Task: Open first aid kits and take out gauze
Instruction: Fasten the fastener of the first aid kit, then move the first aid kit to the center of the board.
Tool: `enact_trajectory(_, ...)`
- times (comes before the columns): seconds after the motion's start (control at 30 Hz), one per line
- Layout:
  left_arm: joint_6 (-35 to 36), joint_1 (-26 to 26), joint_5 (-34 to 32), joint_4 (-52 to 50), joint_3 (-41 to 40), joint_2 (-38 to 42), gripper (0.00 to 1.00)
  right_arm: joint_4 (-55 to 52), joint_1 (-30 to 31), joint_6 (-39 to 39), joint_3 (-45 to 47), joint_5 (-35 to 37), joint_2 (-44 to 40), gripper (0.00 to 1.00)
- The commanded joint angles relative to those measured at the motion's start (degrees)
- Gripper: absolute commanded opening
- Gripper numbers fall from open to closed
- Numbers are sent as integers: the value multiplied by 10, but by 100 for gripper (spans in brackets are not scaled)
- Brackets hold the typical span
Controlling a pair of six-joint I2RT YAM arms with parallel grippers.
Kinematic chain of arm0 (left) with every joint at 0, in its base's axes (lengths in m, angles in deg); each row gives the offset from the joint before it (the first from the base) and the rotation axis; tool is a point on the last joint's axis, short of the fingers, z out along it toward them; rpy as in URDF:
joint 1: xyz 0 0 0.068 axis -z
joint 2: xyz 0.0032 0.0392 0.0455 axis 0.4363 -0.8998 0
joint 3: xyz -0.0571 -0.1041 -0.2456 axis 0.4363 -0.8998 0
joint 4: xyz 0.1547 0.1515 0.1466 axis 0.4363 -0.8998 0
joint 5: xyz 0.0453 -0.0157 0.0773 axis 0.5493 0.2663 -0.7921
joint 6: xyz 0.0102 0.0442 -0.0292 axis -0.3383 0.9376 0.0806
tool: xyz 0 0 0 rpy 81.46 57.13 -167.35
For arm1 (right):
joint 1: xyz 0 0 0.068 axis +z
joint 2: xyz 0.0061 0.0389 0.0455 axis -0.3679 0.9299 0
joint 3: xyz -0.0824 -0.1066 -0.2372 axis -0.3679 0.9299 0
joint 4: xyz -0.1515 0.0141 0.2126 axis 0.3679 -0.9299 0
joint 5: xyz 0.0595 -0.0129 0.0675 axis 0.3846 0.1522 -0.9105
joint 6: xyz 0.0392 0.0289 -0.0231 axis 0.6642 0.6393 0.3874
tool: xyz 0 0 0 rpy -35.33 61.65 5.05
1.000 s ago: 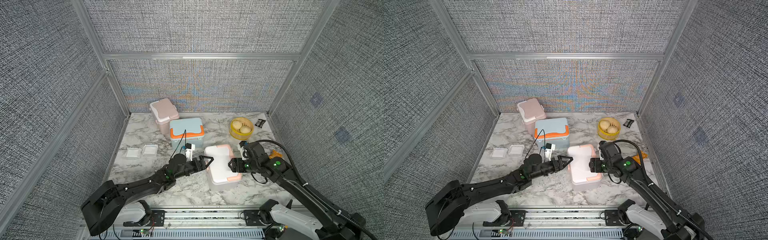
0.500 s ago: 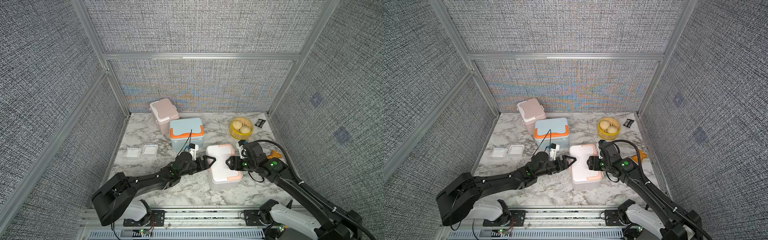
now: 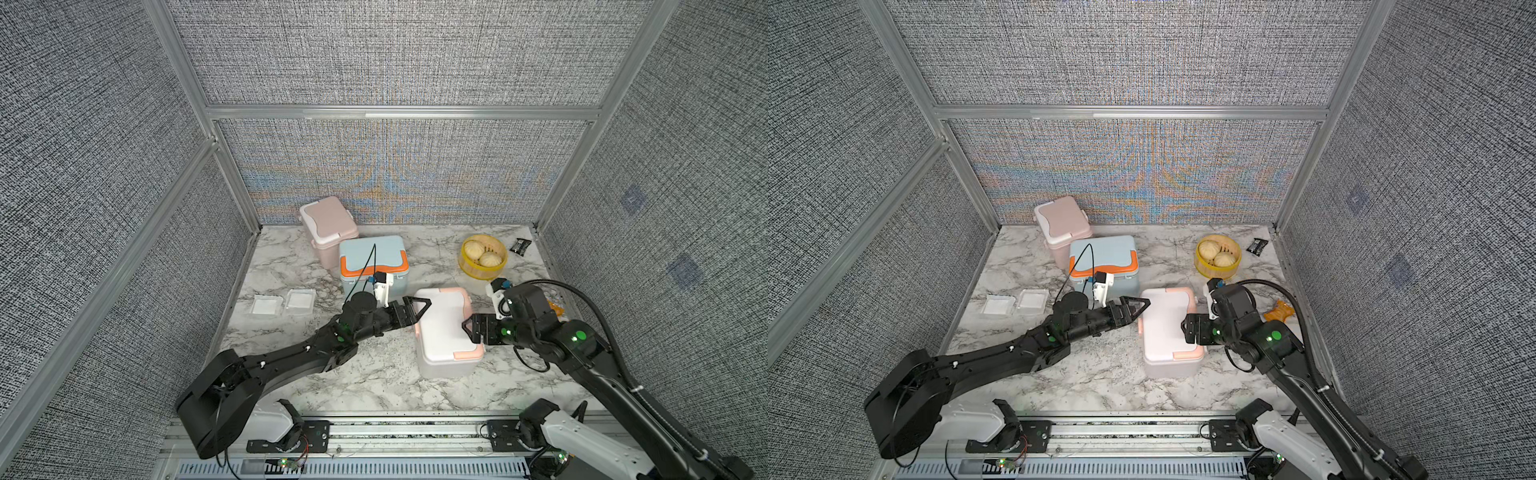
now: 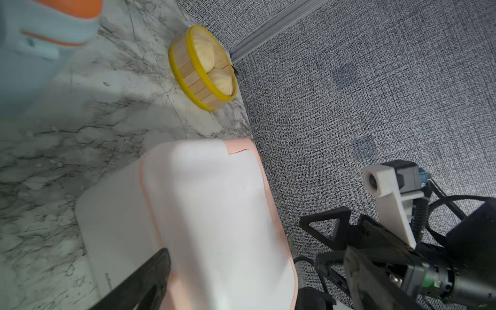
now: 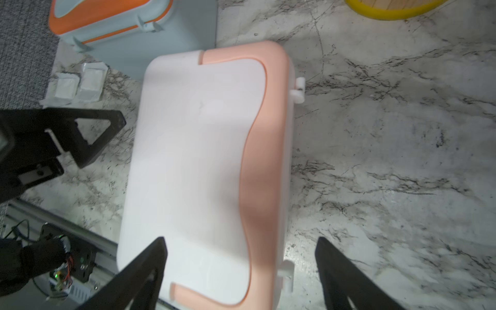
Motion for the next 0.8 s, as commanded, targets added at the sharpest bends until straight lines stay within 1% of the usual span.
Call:
enact_trajectory(0.0,54,-3,-26,-76,2,43,100,-79,45,29,1,12,-40,87)
enact_trajectory(0.1,87,-6,-43,-141,9,92,100,-90,96,59,16,3,-81,85)
enact_trajectory(0.23,141,-10,-92,-254,20,175,100,-51,200,108,55,-19,-111,83)
enact_trajectory(0.33,167,-17,-130,-326,19,233,99,11,302,140,87,-17,-100,83)
enact_trajectory(0.4,177,-23,-150,-358,14,265,99,61,363,160,104,-1,-75,83)
enact_trajectory(0.43,179,-28,-154,-370,11,279,99,83,386,169,108,9,-45,83)
enact_trajectory(0.5,179,-37,-156,-384,2,298,100,99,408,195,106,44,-4,83)
enact_trajectory(0.57,172,-45,-156,-386,-11,314,99,102,411,237,109,98,25,80)
enact_trajectory(0.67,162,-48,-154,-377,-27,324,99,127,410,279,119,188,56,77)
enact_trajectory(0.73,160,-50,-153,-376,-31,323,99,153,398,281,119,211,81,77)
enact_trajectory(0.77,159,-51,-152,-377,-32,324,99,165,389,301,115,215,98,77)
